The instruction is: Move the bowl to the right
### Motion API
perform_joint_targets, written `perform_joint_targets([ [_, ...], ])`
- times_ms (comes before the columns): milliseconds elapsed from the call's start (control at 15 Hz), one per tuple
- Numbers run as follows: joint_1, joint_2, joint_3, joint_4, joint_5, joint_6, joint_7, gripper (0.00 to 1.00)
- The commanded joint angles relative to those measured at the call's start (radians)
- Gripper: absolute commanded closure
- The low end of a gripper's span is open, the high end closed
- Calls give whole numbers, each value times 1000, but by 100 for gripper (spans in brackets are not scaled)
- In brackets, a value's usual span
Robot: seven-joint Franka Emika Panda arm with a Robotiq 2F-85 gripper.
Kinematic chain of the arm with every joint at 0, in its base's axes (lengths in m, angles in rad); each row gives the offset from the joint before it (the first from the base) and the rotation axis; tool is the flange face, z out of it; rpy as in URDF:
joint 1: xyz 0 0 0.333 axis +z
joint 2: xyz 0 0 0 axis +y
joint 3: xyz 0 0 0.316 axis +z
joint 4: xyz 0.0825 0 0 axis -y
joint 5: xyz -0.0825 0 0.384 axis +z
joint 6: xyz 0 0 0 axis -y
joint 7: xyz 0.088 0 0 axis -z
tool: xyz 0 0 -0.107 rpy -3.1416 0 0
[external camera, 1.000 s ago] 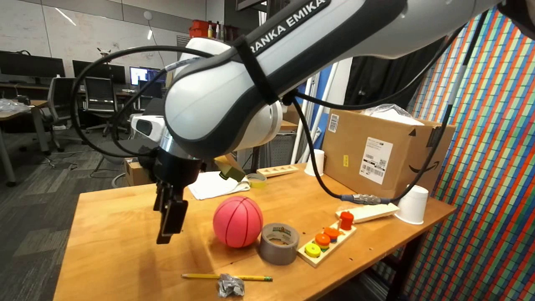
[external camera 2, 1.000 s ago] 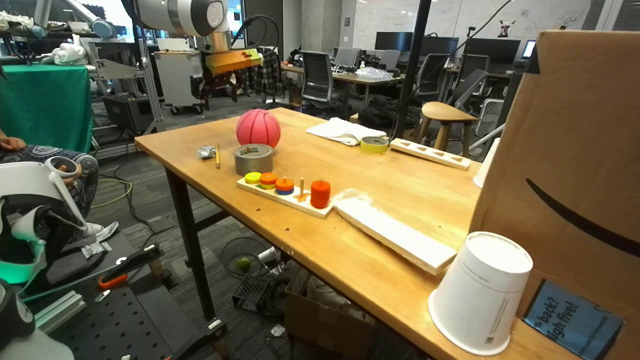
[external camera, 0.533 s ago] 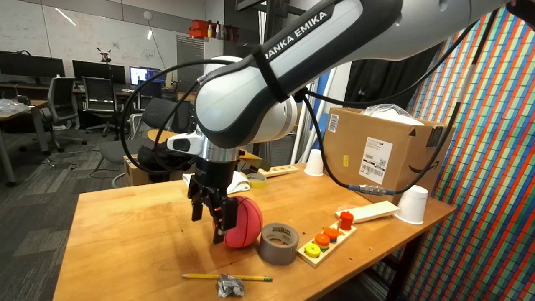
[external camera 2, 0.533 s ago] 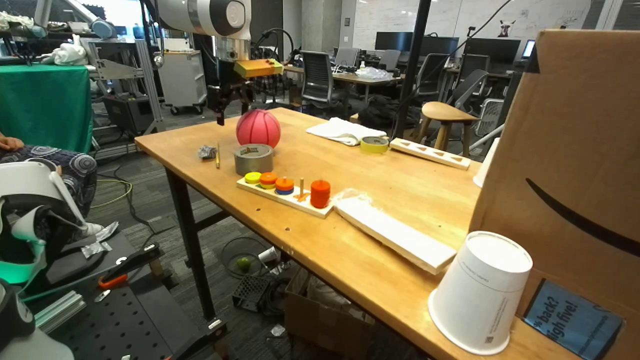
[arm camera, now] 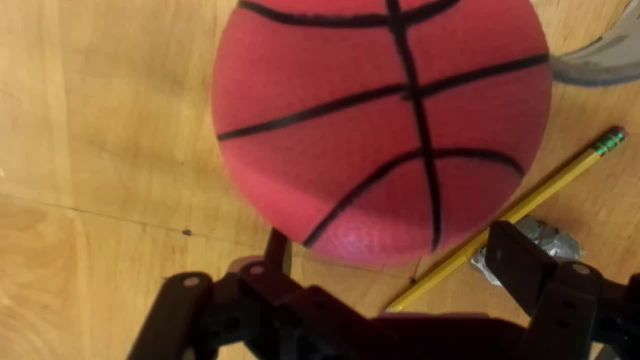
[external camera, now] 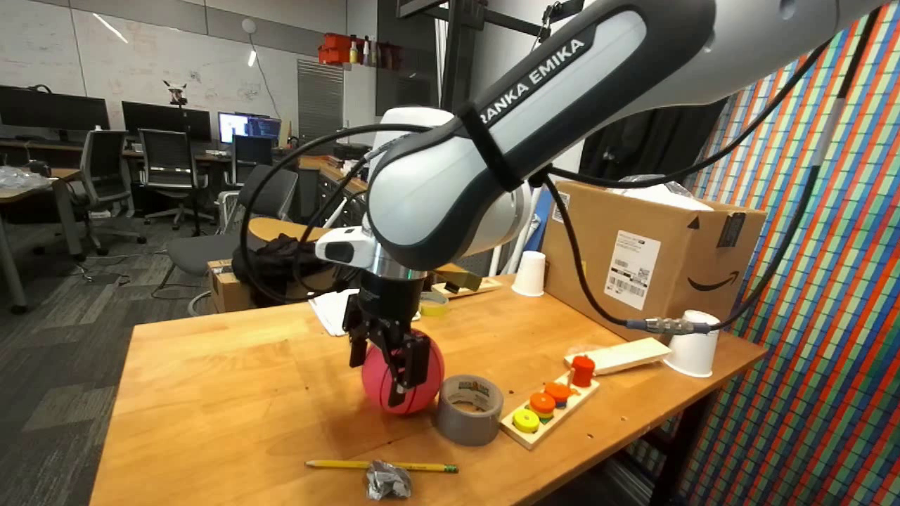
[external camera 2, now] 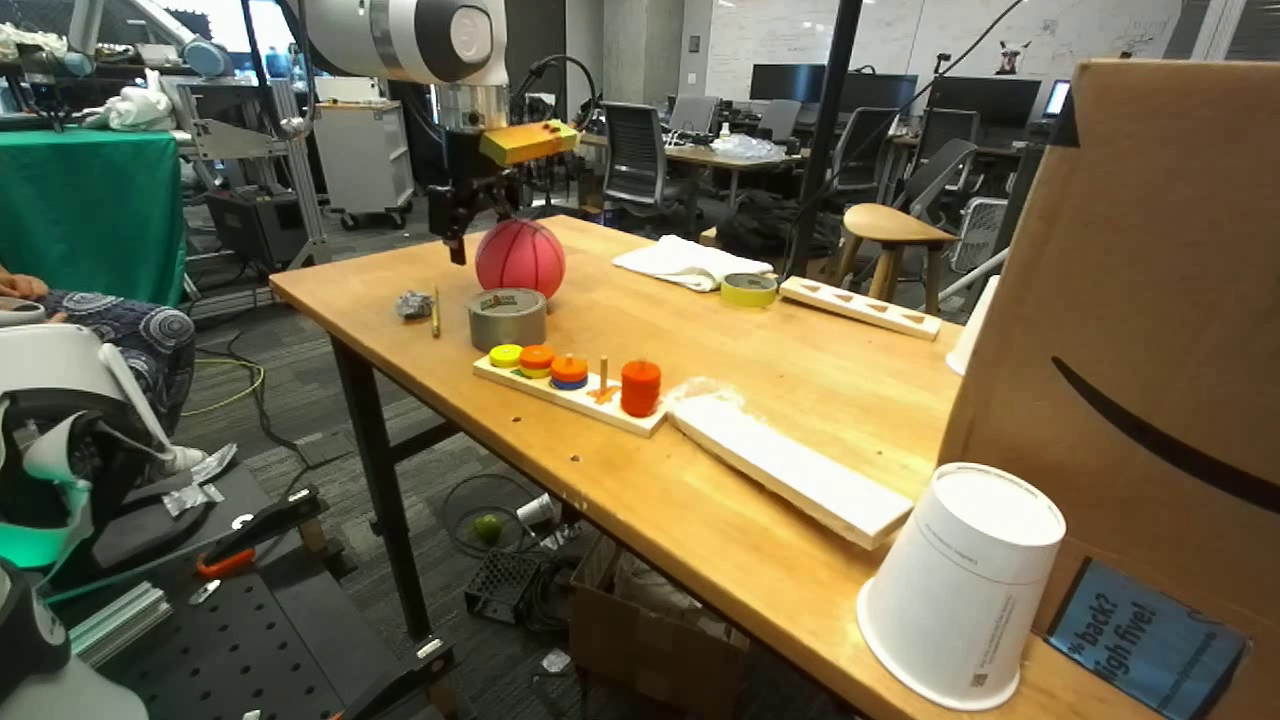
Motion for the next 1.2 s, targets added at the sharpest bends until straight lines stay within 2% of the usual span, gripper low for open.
perform_joint_targets([
  [0, 18, -145, -92, -120, -129, 84, 85, 0],
  [133, 17, -187, -137, -150, -257, 85, 173, 0],
  [400, -9, -290, -201, -192, -428, 75, 367, 0],
  [600, -19, -375, -215, -231, -523, 47, 549, 0],
  [733, -14, -437, -192, -269, -578, 2, 709, 0],
  [867, 19, -493, -165, -319, -571, -31, 815, 0],
  [1133, 135, -532, -109, -396, -480, -15, 894, 0],
])
